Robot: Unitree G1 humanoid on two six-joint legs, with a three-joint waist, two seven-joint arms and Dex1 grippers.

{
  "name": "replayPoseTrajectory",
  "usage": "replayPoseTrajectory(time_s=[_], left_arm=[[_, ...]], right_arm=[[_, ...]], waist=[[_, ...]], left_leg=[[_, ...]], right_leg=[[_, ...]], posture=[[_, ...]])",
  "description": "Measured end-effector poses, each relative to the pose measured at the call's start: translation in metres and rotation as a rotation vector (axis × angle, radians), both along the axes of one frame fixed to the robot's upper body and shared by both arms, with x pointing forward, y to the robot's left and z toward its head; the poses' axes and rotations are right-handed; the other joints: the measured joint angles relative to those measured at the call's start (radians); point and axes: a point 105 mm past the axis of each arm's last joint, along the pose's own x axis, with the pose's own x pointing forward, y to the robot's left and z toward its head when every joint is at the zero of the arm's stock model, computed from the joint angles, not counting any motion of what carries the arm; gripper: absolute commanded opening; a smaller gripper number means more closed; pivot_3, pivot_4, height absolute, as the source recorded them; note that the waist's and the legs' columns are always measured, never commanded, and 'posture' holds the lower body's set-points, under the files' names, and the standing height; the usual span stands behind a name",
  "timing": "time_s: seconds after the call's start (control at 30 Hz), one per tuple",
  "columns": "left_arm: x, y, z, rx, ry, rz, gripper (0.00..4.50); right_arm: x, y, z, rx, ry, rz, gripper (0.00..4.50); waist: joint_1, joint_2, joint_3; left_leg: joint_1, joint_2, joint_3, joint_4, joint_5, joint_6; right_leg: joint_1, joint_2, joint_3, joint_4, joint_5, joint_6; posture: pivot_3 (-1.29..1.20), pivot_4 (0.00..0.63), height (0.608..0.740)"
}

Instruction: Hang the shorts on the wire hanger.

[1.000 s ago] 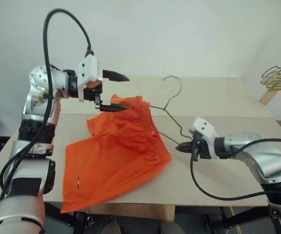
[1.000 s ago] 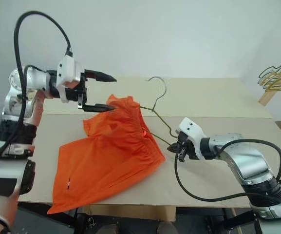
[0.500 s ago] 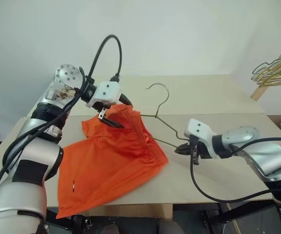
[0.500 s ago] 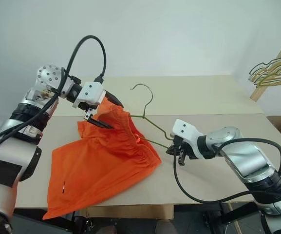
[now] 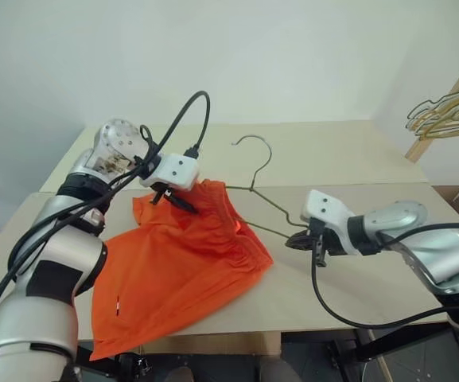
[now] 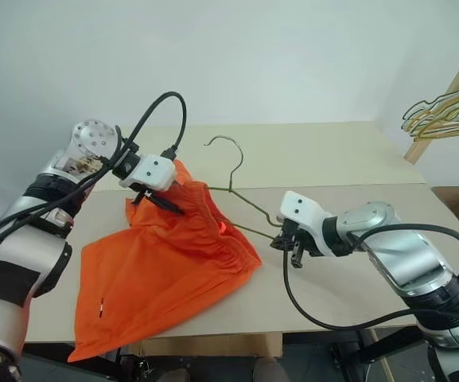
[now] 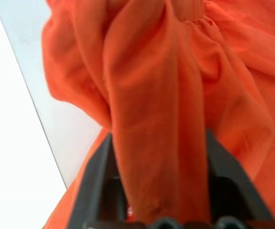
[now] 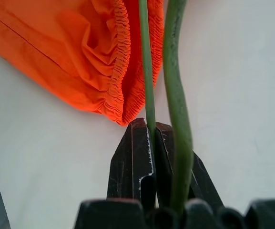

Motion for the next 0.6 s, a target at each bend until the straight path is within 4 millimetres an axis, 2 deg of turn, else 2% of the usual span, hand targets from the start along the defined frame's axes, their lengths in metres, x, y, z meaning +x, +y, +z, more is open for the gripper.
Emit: replayPoseTrajectory(time_s=[0.03, 0.07, 0.3, 0.4, 0.5, 0.6], left_arm=[[0.0, 0.0, -0.001, 0.0, 0.003, 0.001, 0.17], [0.0, 0.001, -0.001, -0.007, 0.004, 0.01, 0.06], [0.0, 0.004, -0.002, -0.03, 0.027, 0.041, 0.06], [0.0, 0.006, -0.004, -0.052, 0.051, 0.063, 0.0], [-0.001, 0.005, -0.004, -0.073, 0.075, 0.083, 0.0], [0.0, 0.005, -0.002, -0.099, 0.098, 0.11, 0.0]], right_arm=[[0.0, 0.0, 0.001, -0.002, -0.003, 0.0, 0.0], [0.0, 0.0, 0.002, -0.005, -0.004, 0.005, 0.0], [0.002, 0.001, 0.005, -0.018, -0.027, 0.003, 0.0], [0.002, 0.001, 0.006, -0.019, -0.055, 0.007, 0.83], [0.001, 0.0, 0.005, -0.02, -0.081, 0.014, 1.83], [0.001, -0.011, 0.008, -0.021, -0.105, -0.028, 2.87]], waist=[[0.0, 0.0, 0.0], [0.0, 0.0, 0.0], [-0.002, 0.0, 0.0], [-0.003, 0.0, 0.0], [-0.002, 0.0, 0.0], [-0.002, 0.0, 0.0]], left_leg=[[0.0, 0.0, 0.0, 0.0, 0.0, 0.0], [0.0, 0.0, 0.0, 0.0, 0.0, 0.0], [0.0, 0.0, 0.0, 0.0, 0.0, 0.0], [0.0, 0.0, 0.0, 0.0, 0.0, 0.0], [-0.001, 0.0, 0.0, 0.001, 0.0, 0.0], [-0.001, 0.0, 0.0, 0.001, 0.0, 0.0]], right_leg=[[0.0, 0.0, 0.0, 0.0, 0.0, 0.0], [0.0, 0.0, 0.0, 0.0, 0.0, 0.0], [0.0, 0.0, 0.0, 0.0, 0.0, 0.0], [-0.001, 0.0, 0.0, 0.0, 0.0, 0.0], [-0.001, -0.001, 0.0, 0.0, 0.0, 0.0], [-0.001, -0.001, -0.001, 0.001, 0.0, 0.0]], posture=[[-0.14, 0.0, 0.74], [-0.14, 0.0, 0.74], [-0.15, 0.0, 0.74], [-0.15, 0.0, 0.74], [-0.16, 0.0, 0.74], [-0.15, 0.0, 0.74]])
